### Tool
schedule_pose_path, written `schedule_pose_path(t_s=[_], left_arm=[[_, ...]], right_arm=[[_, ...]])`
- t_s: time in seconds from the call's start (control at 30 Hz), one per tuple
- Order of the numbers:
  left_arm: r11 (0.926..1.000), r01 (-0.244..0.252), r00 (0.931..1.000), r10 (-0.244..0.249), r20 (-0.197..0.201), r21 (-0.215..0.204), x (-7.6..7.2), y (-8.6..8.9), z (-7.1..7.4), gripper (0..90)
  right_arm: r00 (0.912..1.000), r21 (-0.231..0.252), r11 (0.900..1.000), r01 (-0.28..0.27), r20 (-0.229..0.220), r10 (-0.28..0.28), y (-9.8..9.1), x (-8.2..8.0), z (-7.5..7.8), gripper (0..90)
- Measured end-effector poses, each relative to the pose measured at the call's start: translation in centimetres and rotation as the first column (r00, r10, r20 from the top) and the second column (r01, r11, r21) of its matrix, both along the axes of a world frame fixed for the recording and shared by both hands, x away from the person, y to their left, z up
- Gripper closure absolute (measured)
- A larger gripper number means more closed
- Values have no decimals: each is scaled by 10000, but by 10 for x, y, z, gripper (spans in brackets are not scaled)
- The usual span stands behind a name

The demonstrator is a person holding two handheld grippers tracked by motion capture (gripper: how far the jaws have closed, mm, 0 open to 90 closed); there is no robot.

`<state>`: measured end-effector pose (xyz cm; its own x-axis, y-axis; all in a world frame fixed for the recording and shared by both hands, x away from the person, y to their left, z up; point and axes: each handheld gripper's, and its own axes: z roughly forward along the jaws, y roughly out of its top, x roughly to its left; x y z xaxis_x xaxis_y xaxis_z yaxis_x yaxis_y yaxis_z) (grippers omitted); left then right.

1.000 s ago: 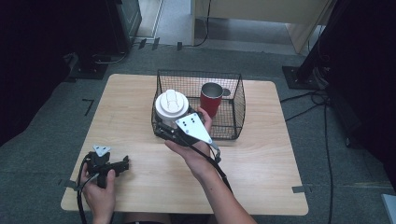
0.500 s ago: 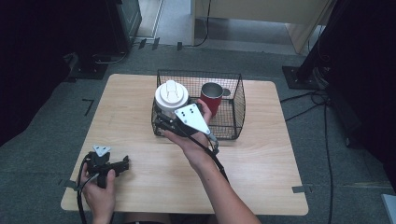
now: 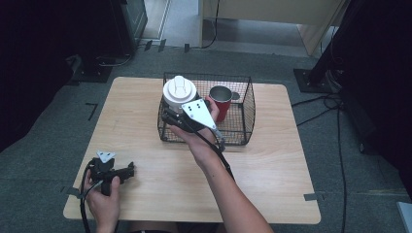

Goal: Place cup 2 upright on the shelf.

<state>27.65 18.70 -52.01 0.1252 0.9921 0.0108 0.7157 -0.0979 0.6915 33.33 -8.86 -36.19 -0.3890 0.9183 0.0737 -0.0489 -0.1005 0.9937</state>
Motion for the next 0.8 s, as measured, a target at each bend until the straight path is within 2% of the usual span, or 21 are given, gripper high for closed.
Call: schedule_pose_path(t_s=[0.13, 0.37, 0.67, 0.8], left_arm=[[10000, 1, 10000, -1, -1, 0, 0, 0, 0, 0], [10000, 1, 10000, -1, -1, 6, 0, 0, 0, 0], [10000, 10, 10000, -10, 15, 25, 0, 0, 0, 0], [10000, 17, 10000, -17, 0, 21, 0, 0, 0, 0]], right_arm=[[10000, -54, 9999, 96, -9, -96, 0, 7, -2, 159], [9994, 157, 9994, 300, -148, -298, -3, 22, -5, 159], [9985, -163, 9985, 521, -178, -523, -1, 41, -15, 159], [9982, -151, 9984, 538, -258, -541, 2, 49, -18, 159]])
